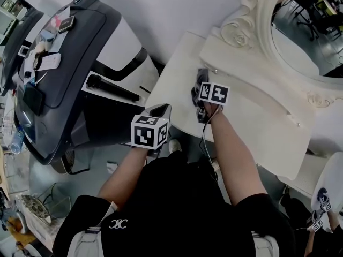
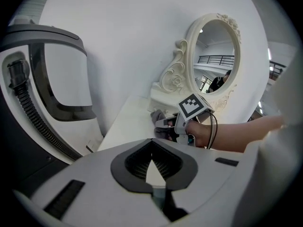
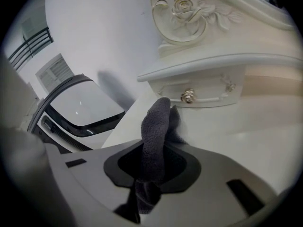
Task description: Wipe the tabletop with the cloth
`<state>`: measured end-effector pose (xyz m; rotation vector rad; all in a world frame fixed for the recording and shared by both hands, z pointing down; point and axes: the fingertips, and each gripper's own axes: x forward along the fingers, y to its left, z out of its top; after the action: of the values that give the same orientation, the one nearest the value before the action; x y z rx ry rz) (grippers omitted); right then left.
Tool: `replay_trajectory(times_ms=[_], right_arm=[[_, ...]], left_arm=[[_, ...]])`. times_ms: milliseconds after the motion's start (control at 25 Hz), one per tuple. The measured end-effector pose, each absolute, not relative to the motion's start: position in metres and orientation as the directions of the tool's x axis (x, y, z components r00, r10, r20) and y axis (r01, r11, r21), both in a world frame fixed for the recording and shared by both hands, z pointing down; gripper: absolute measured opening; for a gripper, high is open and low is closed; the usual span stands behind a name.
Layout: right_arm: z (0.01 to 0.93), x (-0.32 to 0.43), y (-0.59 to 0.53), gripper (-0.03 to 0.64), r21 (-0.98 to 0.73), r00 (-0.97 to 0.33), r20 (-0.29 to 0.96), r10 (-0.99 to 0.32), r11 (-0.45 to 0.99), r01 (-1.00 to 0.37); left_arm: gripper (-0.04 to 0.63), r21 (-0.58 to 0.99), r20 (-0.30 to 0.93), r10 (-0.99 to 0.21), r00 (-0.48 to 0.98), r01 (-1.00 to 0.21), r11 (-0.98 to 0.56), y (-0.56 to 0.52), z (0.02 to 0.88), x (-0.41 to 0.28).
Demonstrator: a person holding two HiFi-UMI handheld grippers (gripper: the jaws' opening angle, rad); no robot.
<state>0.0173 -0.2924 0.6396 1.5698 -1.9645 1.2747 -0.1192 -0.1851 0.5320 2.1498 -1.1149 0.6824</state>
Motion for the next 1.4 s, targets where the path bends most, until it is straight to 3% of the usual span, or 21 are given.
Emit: replay_trajectory(times_ms=[1400], right_arm=[[0.648, 0.399, -0.142, 0.08, -0.381, 0.025, 0.723, -0.69, -0.429, -0.819]], left_arm=[[0.006, 0.275, 0.691, -0.397, 0.604, -0.728, -0.628, -0.121, 0.529, 0.096]])
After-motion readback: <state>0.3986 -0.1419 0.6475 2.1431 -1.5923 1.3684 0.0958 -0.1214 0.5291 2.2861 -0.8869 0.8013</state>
